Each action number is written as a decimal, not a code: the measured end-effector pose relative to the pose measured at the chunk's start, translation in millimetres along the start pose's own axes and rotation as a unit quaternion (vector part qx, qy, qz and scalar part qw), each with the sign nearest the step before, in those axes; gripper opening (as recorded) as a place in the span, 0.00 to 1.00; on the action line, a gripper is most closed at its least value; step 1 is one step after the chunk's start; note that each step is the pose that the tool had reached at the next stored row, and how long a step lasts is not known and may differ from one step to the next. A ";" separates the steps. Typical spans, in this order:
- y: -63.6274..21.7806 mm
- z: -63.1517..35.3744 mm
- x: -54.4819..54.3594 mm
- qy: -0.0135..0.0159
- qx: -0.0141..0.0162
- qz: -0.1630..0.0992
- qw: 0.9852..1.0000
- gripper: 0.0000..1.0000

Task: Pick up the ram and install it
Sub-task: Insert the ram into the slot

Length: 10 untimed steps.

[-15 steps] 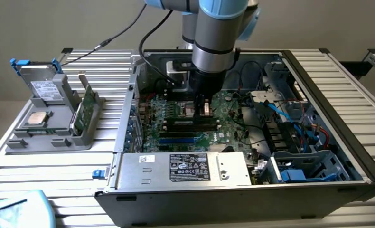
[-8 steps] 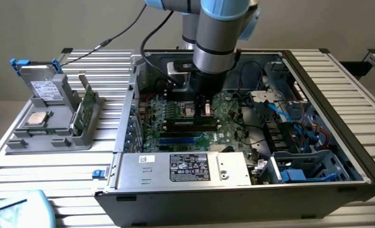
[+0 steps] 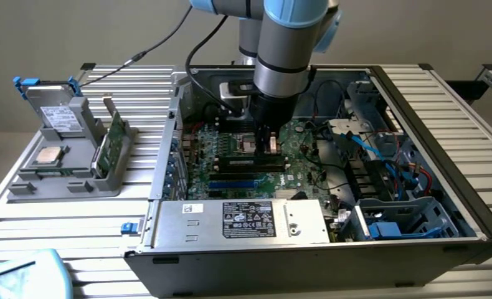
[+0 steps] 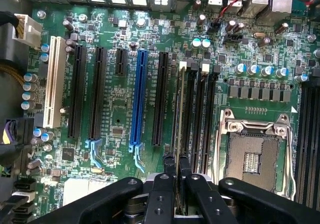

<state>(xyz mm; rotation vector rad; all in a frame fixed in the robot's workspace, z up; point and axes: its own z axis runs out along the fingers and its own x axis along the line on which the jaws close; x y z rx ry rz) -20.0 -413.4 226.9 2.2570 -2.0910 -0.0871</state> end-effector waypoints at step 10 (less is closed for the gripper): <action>-0.6 1.8 0.1 -0.002 0.000 -0.001 1.000 0.14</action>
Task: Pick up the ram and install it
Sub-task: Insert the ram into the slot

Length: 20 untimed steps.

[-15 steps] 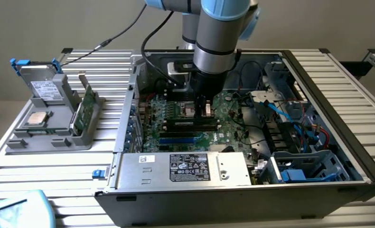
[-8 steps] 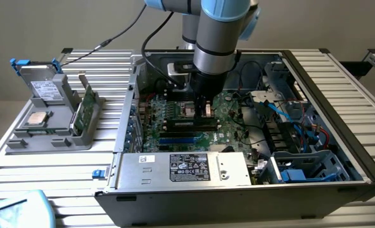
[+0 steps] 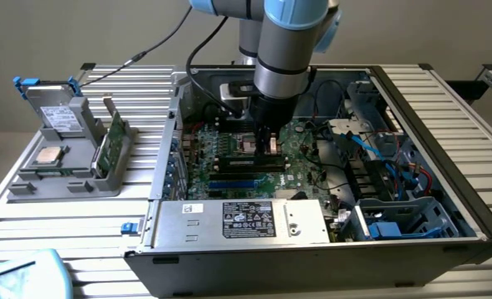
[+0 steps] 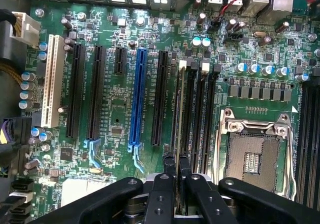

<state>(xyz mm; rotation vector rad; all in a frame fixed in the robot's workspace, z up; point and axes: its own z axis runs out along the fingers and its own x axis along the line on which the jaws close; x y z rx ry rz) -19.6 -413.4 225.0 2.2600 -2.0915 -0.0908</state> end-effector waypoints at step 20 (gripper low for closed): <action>-0.8 2.3 0.0 -0.001 0.000 0.006 1.000 0.14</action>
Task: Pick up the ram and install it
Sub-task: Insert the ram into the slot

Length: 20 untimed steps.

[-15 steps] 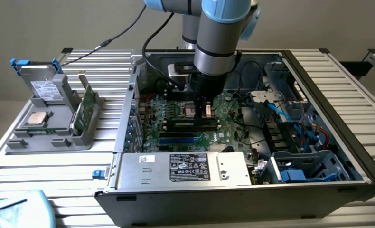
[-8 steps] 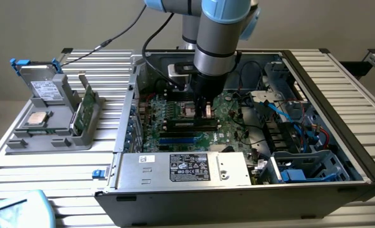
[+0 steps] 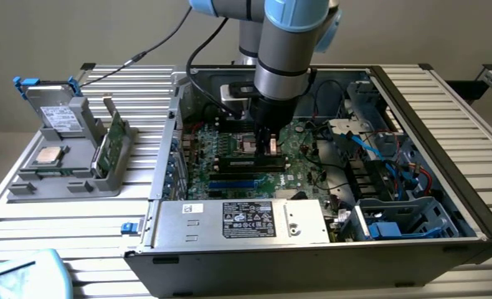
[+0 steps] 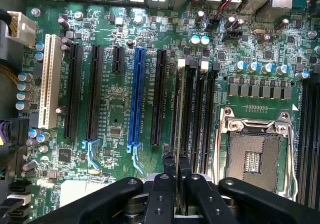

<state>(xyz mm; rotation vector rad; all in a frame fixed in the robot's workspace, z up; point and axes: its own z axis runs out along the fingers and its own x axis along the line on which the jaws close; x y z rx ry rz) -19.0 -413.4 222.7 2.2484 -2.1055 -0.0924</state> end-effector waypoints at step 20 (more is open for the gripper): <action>-0.3 3.8 0.0 0.000 0.000 0.007 1.000 0.14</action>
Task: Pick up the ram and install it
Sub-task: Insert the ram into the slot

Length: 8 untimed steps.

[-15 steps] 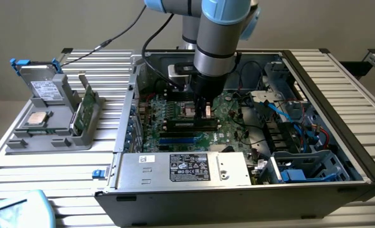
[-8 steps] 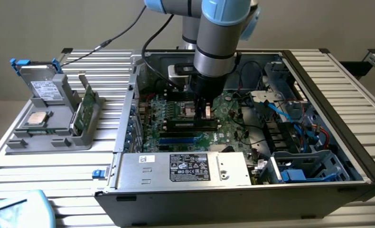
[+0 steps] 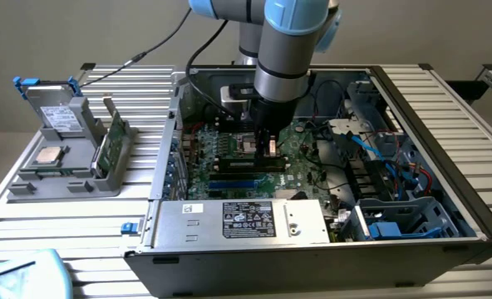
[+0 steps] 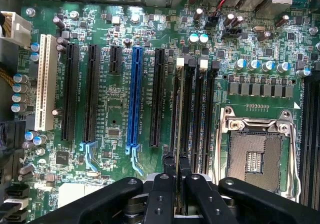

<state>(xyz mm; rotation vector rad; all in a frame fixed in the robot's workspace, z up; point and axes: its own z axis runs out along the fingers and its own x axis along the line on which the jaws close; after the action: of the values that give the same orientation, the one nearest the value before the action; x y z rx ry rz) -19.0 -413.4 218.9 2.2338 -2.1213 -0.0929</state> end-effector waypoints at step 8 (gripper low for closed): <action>0.0 0.1 0.0 0.000 0.000 0.000 1.000 0.16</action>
<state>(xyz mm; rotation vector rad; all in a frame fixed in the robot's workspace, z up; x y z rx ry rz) -19.0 -413.4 218.7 2.2339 -2.1216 -0.0931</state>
